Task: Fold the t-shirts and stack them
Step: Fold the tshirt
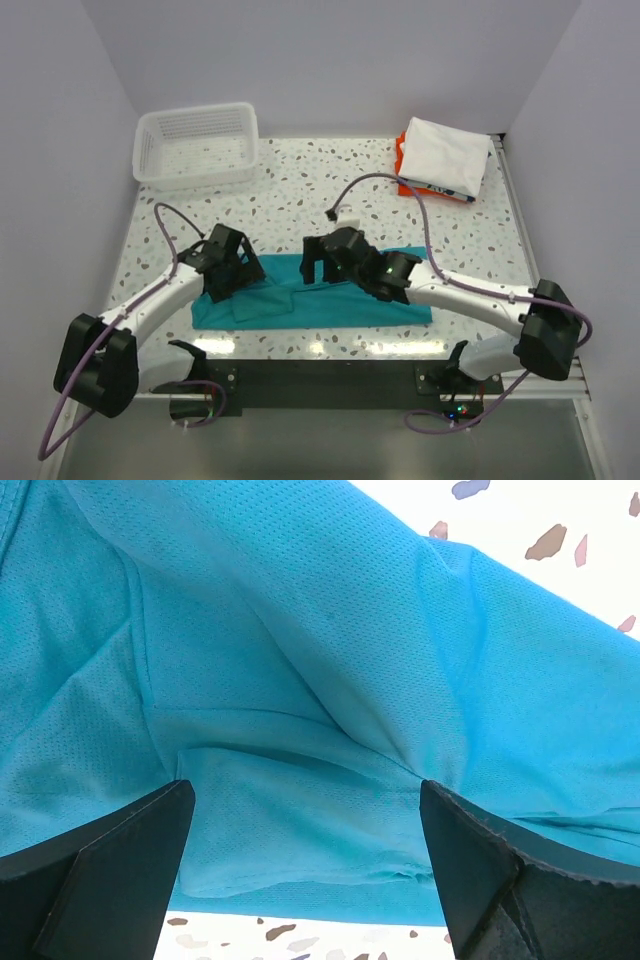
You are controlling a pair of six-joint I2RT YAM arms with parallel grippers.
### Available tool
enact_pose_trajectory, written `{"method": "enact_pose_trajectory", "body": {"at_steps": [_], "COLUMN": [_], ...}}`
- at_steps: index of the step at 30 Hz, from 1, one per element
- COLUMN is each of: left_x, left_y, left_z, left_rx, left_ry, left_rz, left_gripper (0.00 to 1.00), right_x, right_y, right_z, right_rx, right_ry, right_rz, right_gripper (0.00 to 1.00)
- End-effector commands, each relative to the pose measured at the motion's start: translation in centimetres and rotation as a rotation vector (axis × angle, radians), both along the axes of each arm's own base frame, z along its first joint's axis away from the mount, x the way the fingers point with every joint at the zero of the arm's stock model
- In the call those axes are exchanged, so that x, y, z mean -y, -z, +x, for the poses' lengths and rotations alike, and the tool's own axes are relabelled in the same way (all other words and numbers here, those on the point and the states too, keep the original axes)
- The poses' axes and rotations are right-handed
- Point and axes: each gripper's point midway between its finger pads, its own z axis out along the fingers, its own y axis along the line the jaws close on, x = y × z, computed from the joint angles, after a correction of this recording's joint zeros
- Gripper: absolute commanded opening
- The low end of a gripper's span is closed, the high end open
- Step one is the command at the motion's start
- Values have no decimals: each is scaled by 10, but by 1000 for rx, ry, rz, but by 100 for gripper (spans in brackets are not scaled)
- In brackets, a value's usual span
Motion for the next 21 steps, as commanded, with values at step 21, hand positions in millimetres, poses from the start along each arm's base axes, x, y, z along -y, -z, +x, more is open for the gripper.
{"method": "enact_pose_trajectory", "body": {"at_steps": [21], "left_x": [47], "left_y": [42], "left_z": [106], "left_rx": [-21], "left_ry": [48], "left_rz": [-15], "left_gripper": [100], "right_x": [155], "right_y": [138], "right_z": [53], "right_rx": [-381], "right_ry": [258], "right_rz": [-115], "right_gripper": [99]}}
